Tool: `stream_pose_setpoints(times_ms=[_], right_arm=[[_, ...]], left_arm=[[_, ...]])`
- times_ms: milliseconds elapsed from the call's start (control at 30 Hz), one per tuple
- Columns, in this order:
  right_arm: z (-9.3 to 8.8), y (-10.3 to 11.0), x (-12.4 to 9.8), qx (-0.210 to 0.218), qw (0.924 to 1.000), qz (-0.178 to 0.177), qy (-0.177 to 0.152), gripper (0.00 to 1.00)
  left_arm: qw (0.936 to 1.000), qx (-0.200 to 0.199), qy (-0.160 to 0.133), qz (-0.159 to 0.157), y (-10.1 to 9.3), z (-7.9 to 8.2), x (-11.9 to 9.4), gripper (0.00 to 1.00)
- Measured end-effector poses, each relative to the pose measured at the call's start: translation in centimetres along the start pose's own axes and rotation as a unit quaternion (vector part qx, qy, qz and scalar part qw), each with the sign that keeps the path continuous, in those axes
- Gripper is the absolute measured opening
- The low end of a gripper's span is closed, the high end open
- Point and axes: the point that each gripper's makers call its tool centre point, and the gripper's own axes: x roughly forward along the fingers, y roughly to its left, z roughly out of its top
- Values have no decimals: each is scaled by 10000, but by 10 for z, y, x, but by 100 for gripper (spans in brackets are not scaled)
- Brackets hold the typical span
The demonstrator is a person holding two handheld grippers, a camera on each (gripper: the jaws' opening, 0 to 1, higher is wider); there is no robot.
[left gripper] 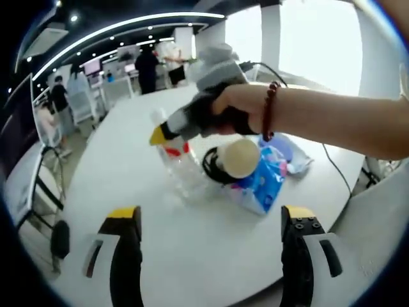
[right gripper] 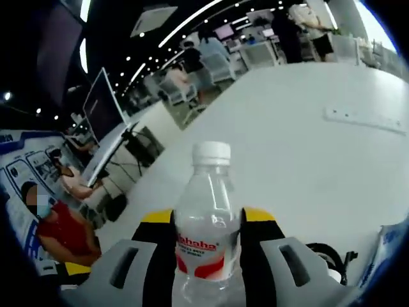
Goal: Arrange the tabletop items into an orderly group along one side of the table until the central work area is clear of visible clutter.
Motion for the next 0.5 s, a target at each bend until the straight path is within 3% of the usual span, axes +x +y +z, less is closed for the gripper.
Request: stream_pose_setpoints(times_ms=[233, 500], right_arm=[[3, 16, -8, -872, 9946, 427, -356, 37], [-5, 37, -21, -1814, 9772, 1004, -469, 38]], left_arm=[[10000, 28, -56, 41, 1, 2, -1, 88], [9999, 53, -89, 45, 2, 3, -1, 88]])
